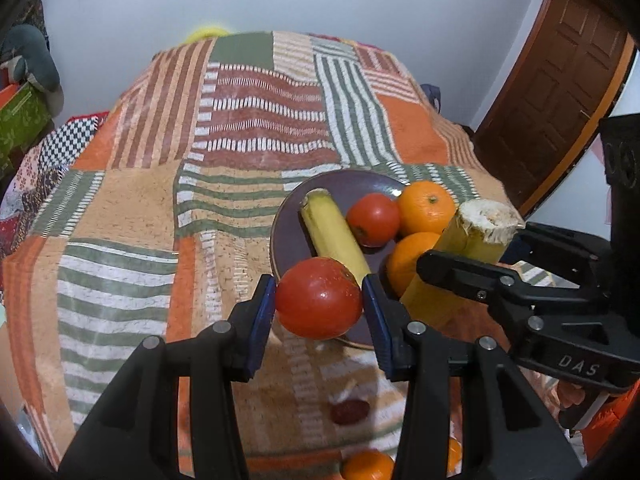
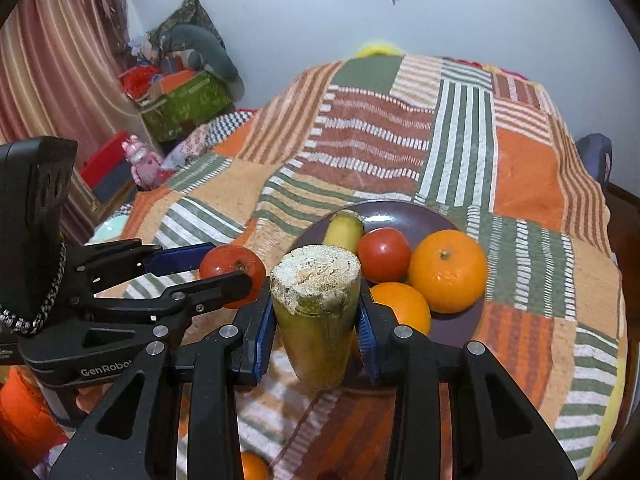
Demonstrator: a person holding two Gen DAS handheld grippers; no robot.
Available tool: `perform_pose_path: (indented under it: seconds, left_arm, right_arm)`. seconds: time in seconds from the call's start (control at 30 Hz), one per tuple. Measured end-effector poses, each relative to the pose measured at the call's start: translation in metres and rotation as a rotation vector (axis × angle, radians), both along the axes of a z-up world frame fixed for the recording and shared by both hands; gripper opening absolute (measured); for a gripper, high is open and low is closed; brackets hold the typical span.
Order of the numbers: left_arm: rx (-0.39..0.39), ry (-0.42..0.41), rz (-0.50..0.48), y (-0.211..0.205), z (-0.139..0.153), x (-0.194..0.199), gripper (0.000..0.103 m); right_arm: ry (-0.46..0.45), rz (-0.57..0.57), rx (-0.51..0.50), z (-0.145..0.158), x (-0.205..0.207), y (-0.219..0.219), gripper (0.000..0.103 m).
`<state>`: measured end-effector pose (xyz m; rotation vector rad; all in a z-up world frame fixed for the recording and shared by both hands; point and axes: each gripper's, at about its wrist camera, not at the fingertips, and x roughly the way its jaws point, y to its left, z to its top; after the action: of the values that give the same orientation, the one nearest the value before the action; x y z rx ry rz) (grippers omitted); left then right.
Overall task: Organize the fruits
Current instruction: 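Carry the corn cob and tomato onto the plate and release both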
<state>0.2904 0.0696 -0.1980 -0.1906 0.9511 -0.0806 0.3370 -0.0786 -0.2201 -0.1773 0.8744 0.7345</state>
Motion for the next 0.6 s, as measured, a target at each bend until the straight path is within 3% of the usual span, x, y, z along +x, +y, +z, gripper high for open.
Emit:
perform_pose_path:
  seconds: [0.33, 0.6]
  left_arm:
    - [-0.022, 0.026, 0.008, 0.006, -0.024, 0.036, 0.044]
    - [0.008, 0.058, -0.003, 0.001, -0.032, 0.042, 0.047]
  right_arm:
    - [0.016, -0.005, 0.011, -0.010, 0.029, 0.006, 0.038]
    - [-0.018, -0.034, 0.007, -0.008, 0.037, 0.001, 0.044]
